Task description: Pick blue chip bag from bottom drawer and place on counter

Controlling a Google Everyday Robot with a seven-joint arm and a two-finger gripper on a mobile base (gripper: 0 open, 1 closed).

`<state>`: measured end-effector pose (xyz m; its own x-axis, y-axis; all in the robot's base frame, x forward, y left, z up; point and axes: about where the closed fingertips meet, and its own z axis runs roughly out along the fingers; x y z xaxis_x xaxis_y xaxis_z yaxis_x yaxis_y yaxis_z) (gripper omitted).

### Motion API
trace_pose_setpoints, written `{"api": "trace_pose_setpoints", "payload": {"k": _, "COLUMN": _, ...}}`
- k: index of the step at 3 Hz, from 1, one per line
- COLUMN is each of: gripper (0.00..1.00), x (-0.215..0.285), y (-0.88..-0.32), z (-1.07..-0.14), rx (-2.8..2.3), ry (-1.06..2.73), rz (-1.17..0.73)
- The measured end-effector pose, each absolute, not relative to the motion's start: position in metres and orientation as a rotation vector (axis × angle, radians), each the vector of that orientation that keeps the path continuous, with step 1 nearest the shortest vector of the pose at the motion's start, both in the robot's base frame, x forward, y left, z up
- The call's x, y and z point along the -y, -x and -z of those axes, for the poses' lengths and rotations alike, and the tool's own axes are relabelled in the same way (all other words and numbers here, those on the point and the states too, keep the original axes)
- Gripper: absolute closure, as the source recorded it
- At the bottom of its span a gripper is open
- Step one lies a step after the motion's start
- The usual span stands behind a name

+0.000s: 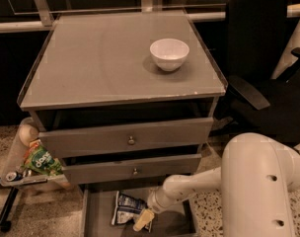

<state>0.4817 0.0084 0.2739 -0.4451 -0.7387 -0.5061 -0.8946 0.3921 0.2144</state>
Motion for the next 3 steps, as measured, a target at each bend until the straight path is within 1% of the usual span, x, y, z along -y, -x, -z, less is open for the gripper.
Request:
{"api": "trace_pose_setpoints", "payload": {"k": 1, "gripper": 0.0, "x": -0.01, "y": -0.481, "z": -0.271, "rx": -2.326, "ry": 1.418, "rz": -0.67}}
{"api": "trace_pose_setpoints", "payload": {"k": 3, "gripper": 0.0, "x": -0.032, "y": -0.497, "z": -0.21, "rx": -2.298, "ry": 1.397, "rz": -0.708}}
